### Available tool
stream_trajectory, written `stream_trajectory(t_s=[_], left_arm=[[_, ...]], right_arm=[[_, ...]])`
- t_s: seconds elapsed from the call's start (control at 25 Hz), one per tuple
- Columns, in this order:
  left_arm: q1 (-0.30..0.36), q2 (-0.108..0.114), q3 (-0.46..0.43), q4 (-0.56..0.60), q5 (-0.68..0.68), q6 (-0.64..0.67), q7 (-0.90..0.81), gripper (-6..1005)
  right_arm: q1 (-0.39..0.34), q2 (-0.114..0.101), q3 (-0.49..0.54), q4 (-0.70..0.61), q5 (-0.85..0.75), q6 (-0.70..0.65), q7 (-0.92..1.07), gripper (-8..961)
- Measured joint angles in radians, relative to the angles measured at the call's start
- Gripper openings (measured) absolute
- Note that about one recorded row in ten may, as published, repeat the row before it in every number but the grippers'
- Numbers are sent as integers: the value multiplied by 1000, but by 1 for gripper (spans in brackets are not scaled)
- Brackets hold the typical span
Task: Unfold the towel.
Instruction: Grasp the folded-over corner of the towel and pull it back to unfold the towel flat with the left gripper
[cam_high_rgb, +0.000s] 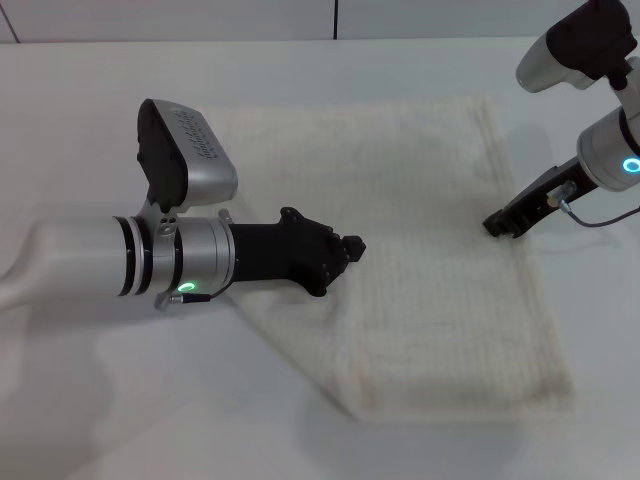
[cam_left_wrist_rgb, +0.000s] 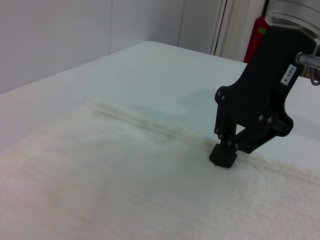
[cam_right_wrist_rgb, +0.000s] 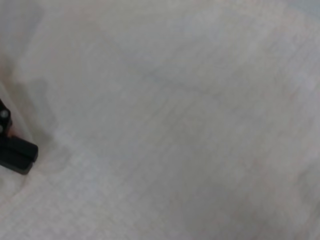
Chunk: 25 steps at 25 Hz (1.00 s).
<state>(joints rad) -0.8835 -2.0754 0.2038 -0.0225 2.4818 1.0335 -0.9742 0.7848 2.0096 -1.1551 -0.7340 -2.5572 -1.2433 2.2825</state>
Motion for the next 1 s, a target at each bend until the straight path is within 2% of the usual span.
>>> stream_trajectory(t_s=[0.16,0.28,0.32,0.48,0.64,0.76,0.8,1.0], left_arm=[[2,0,-9,3,0,0,3,18],[2,0,-9,3,0,0,3,18],[22,8,-22,31,0,93,34,18],[31,9,-27,49,0,132,42,19],[75,11,-37,149,3,305,51,19],[83,12,-32,166,6,331,52,19],[110,12,-23,208,5,386,52,19],[148,13,-25,280,2,472,52,19]], right_arm=[[-1,0,0,0,0,-1,0,-1],[-3,0,0,1,0,-1,0,-1],[-3,0,0,1,0,-1,0,-1],[-3,0,0,1,0,-2,0,-1],[-1,-1,0,0,0,-3,0,-1],[1,-2,0,1,0,-3,0,-1],[2,-4,0,1,0,-3,1,-1],[4,-5,0,1,0,-3,4,-1]])
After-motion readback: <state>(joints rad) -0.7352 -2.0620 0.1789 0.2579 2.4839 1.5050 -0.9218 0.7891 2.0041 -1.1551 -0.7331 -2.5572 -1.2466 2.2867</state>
